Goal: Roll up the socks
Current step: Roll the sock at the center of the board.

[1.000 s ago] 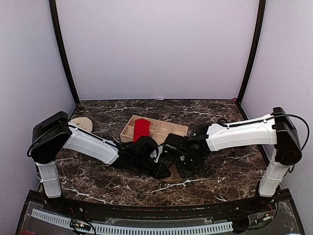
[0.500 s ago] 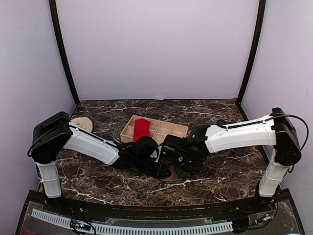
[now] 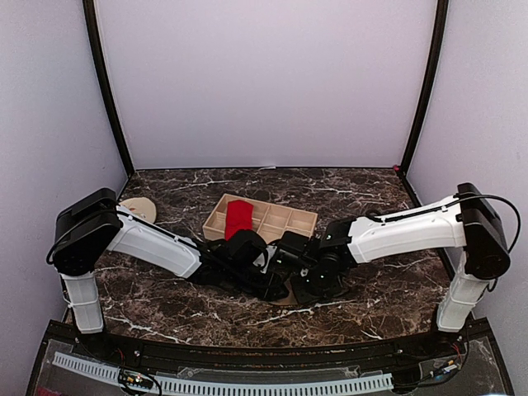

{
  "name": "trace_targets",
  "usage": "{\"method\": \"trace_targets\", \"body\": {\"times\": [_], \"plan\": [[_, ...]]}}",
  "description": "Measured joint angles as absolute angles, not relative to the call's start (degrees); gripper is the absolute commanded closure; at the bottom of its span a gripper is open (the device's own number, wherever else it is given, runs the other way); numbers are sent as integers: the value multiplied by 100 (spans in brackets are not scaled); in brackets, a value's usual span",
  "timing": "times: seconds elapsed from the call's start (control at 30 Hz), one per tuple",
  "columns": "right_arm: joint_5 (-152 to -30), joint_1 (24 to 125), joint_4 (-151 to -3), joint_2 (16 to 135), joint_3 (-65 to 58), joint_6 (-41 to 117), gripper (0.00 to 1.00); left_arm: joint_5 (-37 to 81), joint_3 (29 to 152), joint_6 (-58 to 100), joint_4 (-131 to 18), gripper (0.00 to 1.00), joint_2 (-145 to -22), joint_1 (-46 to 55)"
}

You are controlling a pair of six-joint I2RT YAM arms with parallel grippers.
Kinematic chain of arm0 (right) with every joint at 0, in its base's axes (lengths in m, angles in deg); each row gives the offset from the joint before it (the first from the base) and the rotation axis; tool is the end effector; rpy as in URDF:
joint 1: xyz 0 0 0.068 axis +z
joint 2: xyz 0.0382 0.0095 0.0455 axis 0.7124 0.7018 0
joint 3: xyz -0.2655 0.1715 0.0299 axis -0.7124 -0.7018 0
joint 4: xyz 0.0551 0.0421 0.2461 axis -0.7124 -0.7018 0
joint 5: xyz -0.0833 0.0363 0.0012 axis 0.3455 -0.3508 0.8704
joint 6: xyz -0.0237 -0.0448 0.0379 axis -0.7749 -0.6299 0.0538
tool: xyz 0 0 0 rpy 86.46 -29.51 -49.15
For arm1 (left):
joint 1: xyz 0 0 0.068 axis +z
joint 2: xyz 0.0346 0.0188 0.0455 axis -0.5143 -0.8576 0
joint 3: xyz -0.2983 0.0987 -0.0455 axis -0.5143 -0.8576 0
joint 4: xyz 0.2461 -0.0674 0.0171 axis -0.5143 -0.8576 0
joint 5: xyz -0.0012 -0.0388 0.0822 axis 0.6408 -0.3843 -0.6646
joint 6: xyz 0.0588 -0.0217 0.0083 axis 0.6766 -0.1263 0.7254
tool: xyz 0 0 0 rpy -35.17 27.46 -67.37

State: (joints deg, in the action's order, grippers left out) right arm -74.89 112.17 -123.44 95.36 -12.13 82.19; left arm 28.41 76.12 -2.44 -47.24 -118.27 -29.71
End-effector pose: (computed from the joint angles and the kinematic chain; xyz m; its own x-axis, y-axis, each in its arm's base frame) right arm 0.1375 0.3012 0.2153 -0.9431 -0.2471 -0.2224 -0.2608 0.9648 0.0342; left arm 0.1903 -0.3634 0.1734 -0.8038 0.2885 -0.5202 0.5785 0.5832 -0.5703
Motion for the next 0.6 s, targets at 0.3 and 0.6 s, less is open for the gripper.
{"method": "trace_targets", "body": {"times": [0.3, 0.6], "plan": [[-7710, 11213, -11675, 9503, -1694, 8363, 76, 2839, 7612, -238, -4730, 69, -11827, -2971], [-7887, 11110, -11019, 9206, -2101, 8501, 76, 2824, 7612, -233, -4748, 68, -11814, -2971]]}}
